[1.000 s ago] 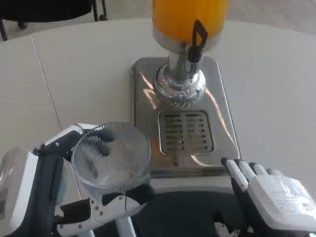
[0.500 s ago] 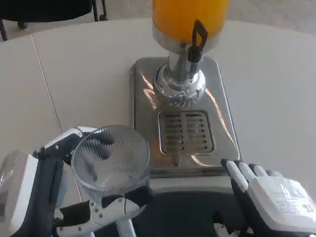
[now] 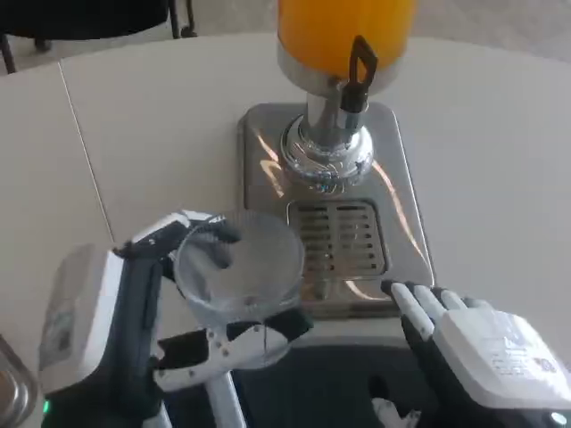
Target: Grasp the cup under the faucet to collect the drink, then remove the cup.
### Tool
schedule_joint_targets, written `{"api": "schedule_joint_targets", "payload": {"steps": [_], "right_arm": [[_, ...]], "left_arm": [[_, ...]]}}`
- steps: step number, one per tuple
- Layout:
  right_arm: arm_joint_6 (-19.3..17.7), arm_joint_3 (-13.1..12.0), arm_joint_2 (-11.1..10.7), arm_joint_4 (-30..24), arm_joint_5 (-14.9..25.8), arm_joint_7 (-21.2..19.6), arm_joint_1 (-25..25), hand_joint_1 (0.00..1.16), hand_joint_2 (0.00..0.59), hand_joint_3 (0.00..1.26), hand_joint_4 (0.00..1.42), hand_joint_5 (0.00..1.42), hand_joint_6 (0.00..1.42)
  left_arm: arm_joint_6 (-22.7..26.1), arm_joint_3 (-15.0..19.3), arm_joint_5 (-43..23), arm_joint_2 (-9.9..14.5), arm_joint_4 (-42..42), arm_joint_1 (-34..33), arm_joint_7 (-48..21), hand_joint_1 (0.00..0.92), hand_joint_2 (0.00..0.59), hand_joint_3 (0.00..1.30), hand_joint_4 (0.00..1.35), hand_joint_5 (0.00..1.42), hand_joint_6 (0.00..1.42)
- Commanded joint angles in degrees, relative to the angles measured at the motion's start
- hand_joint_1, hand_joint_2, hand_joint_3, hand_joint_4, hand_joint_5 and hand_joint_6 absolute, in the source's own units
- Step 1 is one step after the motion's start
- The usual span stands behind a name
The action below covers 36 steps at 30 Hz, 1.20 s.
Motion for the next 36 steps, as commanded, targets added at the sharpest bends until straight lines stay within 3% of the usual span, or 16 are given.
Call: {"api": "schedule_joint_targets", "payload": {"steps": [1, 5, 12, 19, 24, 31, 36], "right_arm": [[-0.52, -0.01, 0.11, -2.25, 0.24, 3.25, 0.57, 0.42, 0.522, 0.0, 0.0, 0.0, 0.0], [-0.78, -0.1, 0.4, -4.58, -1.25, 8.48, 0.43, 0.42, 0.522, 0.0, 0.0, 0.0, 0.0], [-1.52, -2.48, 1.14, -8.94, -4.71, 15.91, 2.4, 0.37, 0.516, 0.0, 0.0, 0.0, 0.0], [-3.34, -4.24, 2.87, -11.19, -6.0, 18.49, 4.06, 0.36, 0.516, 0.0, 0.0, 0.0, 0.0], [-4.84, -2.82, 5.94, -12.05, -8.14, 20.33, 4.62, 0.35, 0.522, 0.0, 0.0, 0.0, 0.0], [-4.55, -3.57, 7.72, -10.72, -9.41, 21.52, 4.05, 0.35, 0.525, 0.0, 0.0, 0.0, 0.0], [-3.11, -4.73, 8.03, -9.97, -8.55, 23.02, 3.16, 0.35, 0.525, 0.0, 0.0, 0.0, 0.0]], "left_arm": [[0.92, -2.36, 2.01, -1.0, 4.6, -4.56, 2.67, 0.653, 0.0, 0.93, 1.11, 1.31, 1.42], [1.66, -3.82, 3.26, -1.31, 9.52, -8.06, 4.7, 0.653, 0.0, 0.93, 1.11, 1.31, 1.42], [2.92, -5.8, 3.93, -2.47, 15.45, -12.35, 7.55, 0.653, 0.0, 0.93, 1.11, 1.31, 1.42], [3.8, -7.05, 3.73, -2.73, 18.15, -14.04, 8.71, 0.653, 0.0, 0.93, 1.11, 1.31, 1.42], [5.04, -8.63, 3.96, -3.49, 22.27, -17.53, 9.63, 0.653, 0.0, 0.93, 1.11, 1.31, 1.42], [6.61, -11.76, 4.26, -6.77, 29.59, -23.45, 13.07, 0.653, 0.0, 0.93, 1.11, 1.31, 1.42], [8.45, -11.82, 3.33, -8.55, 34.44, -27.24, 15.69, 0.653, 0.0, 0.93, 1.11, 1.31, 1.42]]}}
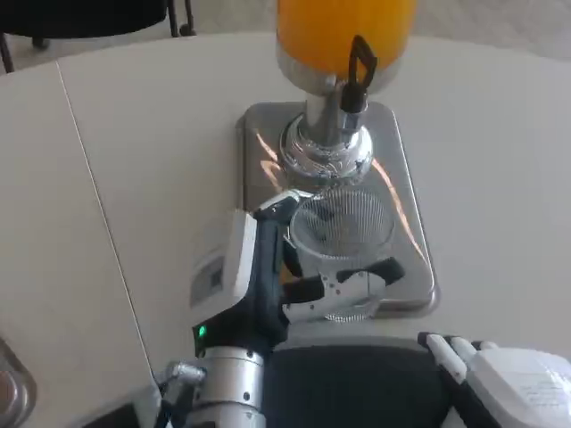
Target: Grasp the cup under the faucet to collect the drink, then remove the cup.
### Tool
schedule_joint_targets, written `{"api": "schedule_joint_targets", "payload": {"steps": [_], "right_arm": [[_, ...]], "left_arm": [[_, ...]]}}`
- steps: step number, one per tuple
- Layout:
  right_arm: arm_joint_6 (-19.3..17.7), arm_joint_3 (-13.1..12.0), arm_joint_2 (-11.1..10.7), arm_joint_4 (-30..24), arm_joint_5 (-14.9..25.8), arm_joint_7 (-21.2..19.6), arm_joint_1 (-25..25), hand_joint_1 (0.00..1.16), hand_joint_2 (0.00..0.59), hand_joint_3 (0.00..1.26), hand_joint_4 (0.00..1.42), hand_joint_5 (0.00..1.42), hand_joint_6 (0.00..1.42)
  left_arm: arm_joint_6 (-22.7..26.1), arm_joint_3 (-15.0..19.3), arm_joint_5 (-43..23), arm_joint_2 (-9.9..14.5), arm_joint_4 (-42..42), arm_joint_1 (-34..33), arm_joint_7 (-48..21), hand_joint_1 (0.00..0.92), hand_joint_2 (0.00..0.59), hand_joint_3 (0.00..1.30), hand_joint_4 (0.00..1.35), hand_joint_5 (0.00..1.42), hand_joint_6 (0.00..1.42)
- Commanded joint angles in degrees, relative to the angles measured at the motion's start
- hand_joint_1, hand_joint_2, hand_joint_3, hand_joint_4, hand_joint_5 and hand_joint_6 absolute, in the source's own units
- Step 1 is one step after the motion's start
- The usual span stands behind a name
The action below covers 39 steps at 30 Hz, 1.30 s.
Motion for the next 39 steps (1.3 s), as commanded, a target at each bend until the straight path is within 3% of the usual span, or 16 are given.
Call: {"api": "schedule_joint_targets", "payload": {"steps": [1, 10, 24, 39], "right_arm": [[1.04, -1.07, 2.19, 0.68, 0.68, 1.16, -0.47, 0.35, 0.525, 0.0, 0.0, 0.0, 0.0], [1.85, -4.77, 0.27, 2.19, 4.83, 3.02, -3.69, 0.35, 0.526, 0.0, 0.0, 0.0, 0.0], [2.61, -6.83, 0.56, 2.21, 5.87, 4.91, -4.35, 0.35, 0.526, 0.0, 0.0, 0.0, 0.0], [3.23, -9.61, -0.44, 0.63, 8.0, 5.69, -5.37, 0.35, 0.53, 0.0, 0.0, 0.0, 0.0]], "left_arm": [[1.92, 0.24, -1.31, -2.17, 3.89, -3.83, 3.3, 0.653, 0.0, 0.93, 1.11, 1.31, 1.42], [3.17, -0.25, -1.21, -1.78, 11.61, -10.26, 10.73, 0.653, 0.0, 0.93, 1.11, 1.31, 1.42], [8.82, -4.31, 1.72, -3.71, 16.59, -15.58, 18.21, 0.646, 0.0, 0.92, 1.11, 1.31, 1.42], [9.4, -5.74, 0.28, -5.72, 25.7, -19.76, 22.24, 0.644, 0.0, 0.92, 1.1, 1.31, 1.42]]}}
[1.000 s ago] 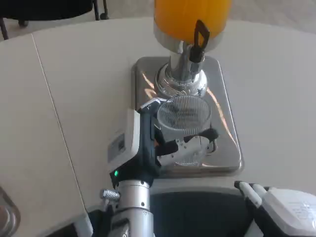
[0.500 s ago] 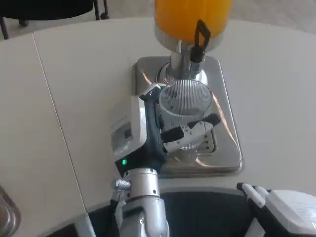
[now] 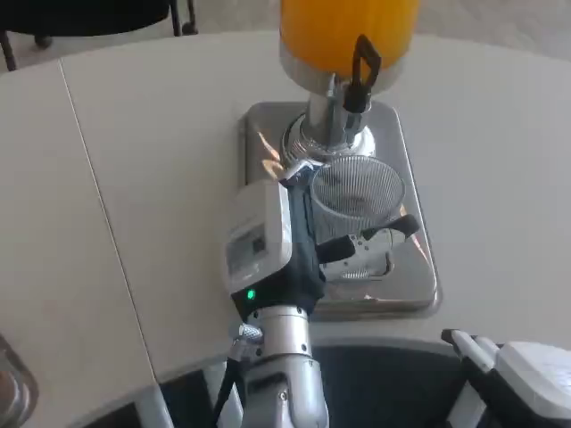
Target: Grasp the cup under the faucet to collect the drink, then remove the cup.
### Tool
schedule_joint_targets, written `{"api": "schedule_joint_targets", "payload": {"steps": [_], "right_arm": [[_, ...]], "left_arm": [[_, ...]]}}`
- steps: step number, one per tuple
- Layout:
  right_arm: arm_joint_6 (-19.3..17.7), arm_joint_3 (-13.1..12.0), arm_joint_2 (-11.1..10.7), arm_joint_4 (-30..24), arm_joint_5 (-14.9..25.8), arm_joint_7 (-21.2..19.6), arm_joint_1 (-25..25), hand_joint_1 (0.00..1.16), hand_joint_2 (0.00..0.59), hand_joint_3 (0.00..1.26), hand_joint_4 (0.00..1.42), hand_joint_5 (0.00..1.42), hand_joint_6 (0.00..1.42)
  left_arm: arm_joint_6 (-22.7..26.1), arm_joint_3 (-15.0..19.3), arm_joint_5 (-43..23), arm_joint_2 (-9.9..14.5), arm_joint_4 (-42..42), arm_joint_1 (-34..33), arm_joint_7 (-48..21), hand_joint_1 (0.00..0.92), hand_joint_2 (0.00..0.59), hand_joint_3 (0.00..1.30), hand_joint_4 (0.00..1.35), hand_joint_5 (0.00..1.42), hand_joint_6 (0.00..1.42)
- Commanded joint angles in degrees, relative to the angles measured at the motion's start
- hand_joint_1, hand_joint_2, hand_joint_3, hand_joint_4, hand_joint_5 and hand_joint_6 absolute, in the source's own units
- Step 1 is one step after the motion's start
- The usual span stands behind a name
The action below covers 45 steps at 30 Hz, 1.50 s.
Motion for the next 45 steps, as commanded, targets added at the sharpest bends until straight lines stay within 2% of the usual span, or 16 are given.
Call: {"api": "schedule_joint_targets", "payload": {"steps": [1, 5, 10, 14, 17, 20, 22, 24, 25, 29, 38, 45], "right_arm": [[-0.03, -1.01, -0.49, -1.57, 0.73, 0.62, -0.54, 0.35, 0.53, 0.0, 0.0, 0.0, 0.0], [0.34, -2.63, -1.35, -2.14, 1.82, 1.23, -2.8, 0.35, 0.53, 0.0, 0.0, 0.0, 0.0], [0.74, -3.42, -1.76, -1.84, 3.07, 1.76, -4.26, 0.35, 0.53, 0.0, 0.0, 0.0, 0.0], [1.91, -3.85, -1.61, -0.75, 4.06, 2.15, -4.79, 0.35, 0.53, 0.0, 0.0, 0.0, 0.0], [2.44, -4.25, -2.13, -0.66, 4.56, 2.39, -5.03, 0.35, 0.53, 0.0, 0.0, 0.0, 0.0], [3.0, -4.42, -2.36, -0.61, 4.9, 2.74, -5.25, 0.35, 0.53, 0.0, 0.0, 0.0, 0.0], [3.36, -4.33, -2.41, -0.67, 5.02, 2.84, -5.25, 0.35, 0.53, 0.0, 0.0, 0.0, 0.0], [3.66, -4.17, -2.33, -0.77, 4.94, 2.94, -5.21, 0.35, 0.53, 0.0, 0.0, 0.0, 0.0], [3.8, -4.09, -2.31, -0.81, 4.88, 2.98, -5.22, 0.35, 0.53, 0.0, 0.0, 0.0, 0.0], [4.26, -3.85, -2.29, -0.71, 4.62, 3.07, -5.52, 0.35, 0.528, 0.0, 0.0, 0.0, 0.0], [4.8, -3.7, -2.41, -0.39, 4.64, 2.51, -5.92, 0.34, 0.533, 0.0, 0.0, 0.0, 0.0], [4.71, -3.86, -2.82, -0.2, 5.21, 1.5, -5.56, 0.34, 0.53, 0.0, 0.0, 0.0, 0.0]], "left_arm": [[-0.31, -0.5, -0.29, -1.73, 3.06, -2.63, 2.96, 0.643, 0.0, 0.92, 1.09, 1.31, 1.42], [-0.77, -0.06, -1.38, -1.96, 7.91, -5.17, 4.77, 0.643, 0.0, 0.92, 1.09, 1.3, 1.42], [-1.21, 0.48, -2.57, -1.6, 11.25, -7.32, 6.2, 0.643, 0.0, 0.92, 1.08, 1.29, 1.42], [-1.49, 0.08, -3.23, -0.83, 12.18, -7.96, 6.23, 0.631, 0.0, 0.88, 1.0, 1.26, 1.42], [-1.39, -0.03, -3.42, -0.47, 12.47, -7.81, 5.82, 0.603, 0.0, 0.77, 0.83, 1.16, 1.42], [-0.82, -0.07, -3.37, -0.07, 12.55, -7.56, 5.26, 0.544, 0.003, 0.68, 0.61, 1.03, 1.38], [-0.62, -0.1, -3.26, 0.26, 12.37, -7.39, 4.97, 0.463, 0.024, 0.61, 0.48, 0.91, 1.33], [-0.57, -0.12, -3.16, 0.51, 12.08, -7.29, 4.92, 0.359, 0.059, 0.54, 0.34, 0.8, 1.22], [-0.56, -0.14, -3.12, 0.59, 11.97, -7.28, 4.92, 0.331, 0.059, 0.53, 0.32, 0.76, 1.17], [-0.42, -0.35, -2.87, 1.18, 10.94, -7.3, 4.66, 0.292, 0.064, 0.5, 0.27, 0.62, 0.97], [-0.61, -0.63, -2.74, 1.86, 8.44, -6.01, 3.64, 0.273, 0.057, 0.48, 0.25, 0.58, 0.9], [-2.8, -0.44, -3.22, 3.21, 4.9, -4.31, 2.6, 0.226, 0.037, 0.45, 0.2, 0.5, 0.69]]}}
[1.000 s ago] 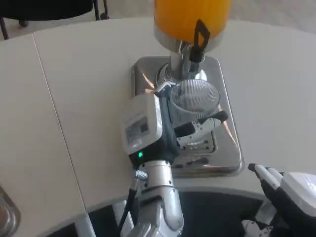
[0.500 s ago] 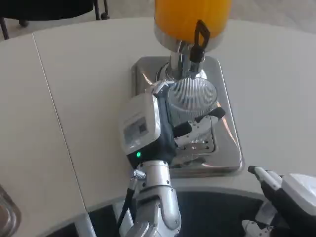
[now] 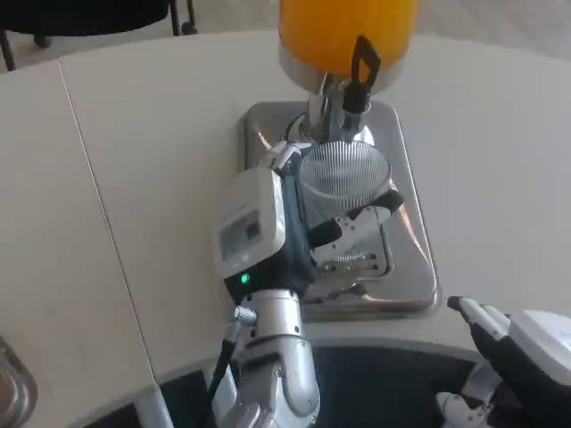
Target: Grasp the cup under the faucet to collect the drink, then remove the cup.
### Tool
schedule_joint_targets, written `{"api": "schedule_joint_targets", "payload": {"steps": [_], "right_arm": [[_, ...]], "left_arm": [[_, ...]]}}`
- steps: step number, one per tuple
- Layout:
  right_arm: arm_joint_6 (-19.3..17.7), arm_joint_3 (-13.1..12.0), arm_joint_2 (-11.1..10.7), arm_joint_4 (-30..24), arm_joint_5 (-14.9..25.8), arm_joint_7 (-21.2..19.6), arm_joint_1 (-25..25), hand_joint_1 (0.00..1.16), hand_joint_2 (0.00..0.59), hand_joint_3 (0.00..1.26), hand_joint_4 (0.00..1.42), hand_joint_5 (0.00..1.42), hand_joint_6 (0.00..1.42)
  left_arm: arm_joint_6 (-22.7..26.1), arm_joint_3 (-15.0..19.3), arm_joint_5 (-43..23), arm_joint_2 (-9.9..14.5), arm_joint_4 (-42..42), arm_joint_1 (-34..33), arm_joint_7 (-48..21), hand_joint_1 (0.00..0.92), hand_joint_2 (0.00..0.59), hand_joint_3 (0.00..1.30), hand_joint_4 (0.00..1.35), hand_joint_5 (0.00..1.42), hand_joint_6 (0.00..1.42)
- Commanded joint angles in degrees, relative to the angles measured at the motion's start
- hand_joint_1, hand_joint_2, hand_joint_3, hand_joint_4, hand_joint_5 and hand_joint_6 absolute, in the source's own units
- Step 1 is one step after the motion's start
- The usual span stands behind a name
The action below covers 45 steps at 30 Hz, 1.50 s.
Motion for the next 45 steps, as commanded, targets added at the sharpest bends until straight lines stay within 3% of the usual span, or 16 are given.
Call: {"api": "schedule_joint_targets", "payload": {"steps": [1, 6, 20, 22, 25, 33, 45], "right_arm": [[0.14, -0.44, -0.45, 0.3, 0.38, -1.03, 0.39, 0.34, 0.53, 0.0, 0.0, 0.0, 0.0], [0.24, -0.42, -0.63, 0.56, 0.85, -1.77, 0.76, 0.34, 0.527, 0.0, 0.0, 0.0, 0.0], [0.06, -1.64, -1.35, -0.97, 2.36, -2.69, 2.44, 0.34, 0.526, 0.0, 0.0, 0.0, 0.0], [-0.04, -1.67, -1.49, -0.88, 2.74, -3.03, 2.74, 0.34, 0.525, 0.0, 0.0, 0.0, 0.0], [-0.01, -1.63, -1.54, -0.72, 3.09, -3.63, 3.05, 0.35, 0.522, 0.0, 0.0, 0.0, 0.0], [-0.08, -1.42, -1.91, -0.09, 3.92, -4.63, 3.49, 0.36, 0.518, 0.0, 0.0, 0.0, 0.0], [0.14, -0.49, -1.47, 0.45, 5.12, -7.31, 3.88, 0.36, 0.517, 0.0, 0.0, 0.0, 0.0]], "left_arm": [[-2.28, -0.4, -0.38, 0.87, -3.23, 1.74, -0.73, 0.205, 0.035, 0.44, 0.19, 0.48, 0.66], [-2.55, -0.55, -0.44, 1.23, -6.53, 3.69, -2.2, 0.188, 0.032, 0.42, 0.16, 0.43, 0.57], [-1.84, 0.05, -0.79, 0.44, -10.78, 6.58, -5.41, 0.192, 0.039, 0.36, 0.13, 0.44, 0.56], [-2.32, 0.69, -1.21, 1.0, -12.3, 7.29, -5.85, 0.192, 0.039, 0.24, 0.11, 0.42, 0.54], [-2.58, 1.71, -1.87, 1.51, -14.27, 8.07, -6.29, 0.166, 0.036, 0.18, 0.09, 0.4, 0.5], [-2.12, 4.14, -3.32, 2.78, -19.68, 10.65, -7.97, 0.147, 0.032, 0.16, 0.09, 0.39, 0.5], [-3.23, 7.86, -4.19, 8.42, -34.1, 19.4, -15.02, 0.131, 0.04, 0.19, 0.15, 0.39, 0.51]]}}
